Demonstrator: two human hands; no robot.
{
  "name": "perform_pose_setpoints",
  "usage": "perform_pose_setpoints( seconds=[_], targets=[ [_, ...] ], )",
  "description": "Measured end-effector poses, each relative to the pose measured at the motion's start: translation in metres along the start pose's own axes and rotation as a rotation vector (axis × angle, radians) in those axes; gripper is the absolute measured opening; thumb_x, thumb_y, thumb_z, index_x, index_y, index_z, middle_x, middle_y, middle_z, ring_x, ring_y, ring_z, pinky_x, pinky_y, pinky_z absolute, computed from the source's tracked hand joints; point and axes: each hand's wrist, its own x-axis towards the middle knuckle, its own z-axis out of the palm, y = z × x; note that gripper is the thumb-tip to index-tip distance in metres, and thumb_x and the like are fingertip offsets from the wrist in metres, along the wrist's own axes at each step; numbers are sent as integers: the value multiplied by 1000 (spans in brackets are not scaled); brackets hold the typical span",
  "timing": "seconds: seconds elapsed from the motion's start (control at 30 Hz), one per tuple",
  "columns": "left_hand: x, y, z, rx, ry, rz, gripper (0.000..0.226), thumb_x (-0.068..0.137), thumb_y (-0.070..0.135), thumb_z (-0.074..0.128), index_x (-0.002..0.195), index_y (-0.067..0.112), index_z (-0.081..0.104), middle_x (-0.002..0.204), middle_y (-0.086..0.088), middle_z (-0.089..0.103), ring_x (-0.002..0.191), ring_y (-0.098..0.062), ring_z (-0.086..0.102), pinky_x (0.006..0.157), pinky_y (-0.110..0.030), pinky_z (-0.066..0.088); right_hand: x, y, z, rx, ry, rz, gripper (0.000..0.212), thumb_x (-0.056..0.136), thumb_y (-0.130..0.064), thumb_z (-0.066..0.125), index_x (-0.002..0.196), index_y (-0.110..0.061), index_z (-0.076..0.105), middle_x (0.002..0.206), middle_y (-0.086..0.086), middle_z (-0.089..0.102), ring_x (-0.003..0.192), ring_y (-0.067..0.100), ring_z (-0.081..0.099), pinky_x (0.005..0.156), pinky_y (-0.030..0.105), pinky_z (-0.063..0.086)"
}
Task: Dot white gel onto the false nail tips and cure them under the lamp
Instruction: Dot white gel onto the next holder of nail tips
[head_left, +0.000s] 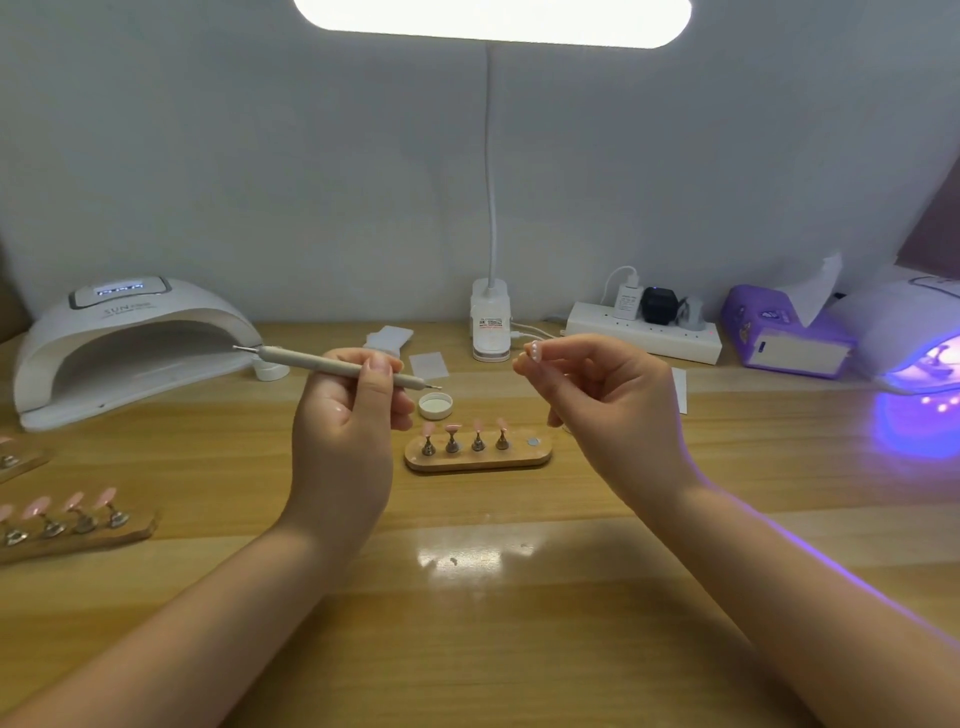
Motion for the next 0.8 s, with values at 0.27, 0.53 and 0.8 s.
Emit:
perform_pose_setpoints(
  seconds=[0.27, 0.53, 0.8],
  targets=[
    [1, -10, -4, 15, 18, -37, 18, 101, 22, 46, 89, 21, 58, 64, 12, 62, 63, -3, 58, 61, -16, 51, 0, 3, 0, -16, -27, 8, 11, 84, -15, 70, 95, -14, 72, 81, 2, 72, 57, 24, 61, 54, 30, 55],
    [-1, -27, -8, 18, 92, -171, 18, 100, 22, 47, 87, 19, 58, 63, 6, 59, 60, -4, 58, 58, -17, 49, -1, 36, -6, -136, 8, 330, 6, 85, -21, 70, 91, -21, 69, 85, -1, 73, 80, 14, 68, 61, 26, 56],
    [-5, -29, -8, 30, 88, -194, 18, 100, 24, 47, 87, 20, 58, 63, 6, 59, 60, -3, 57, 57, -15, 49, -7, 48, -7, -386, -102, 336, 5, 87, -28, 68, 82, -28, 69, 74, -9, 66, 60, 5, 57, 51, 28, 52]
  ],
)
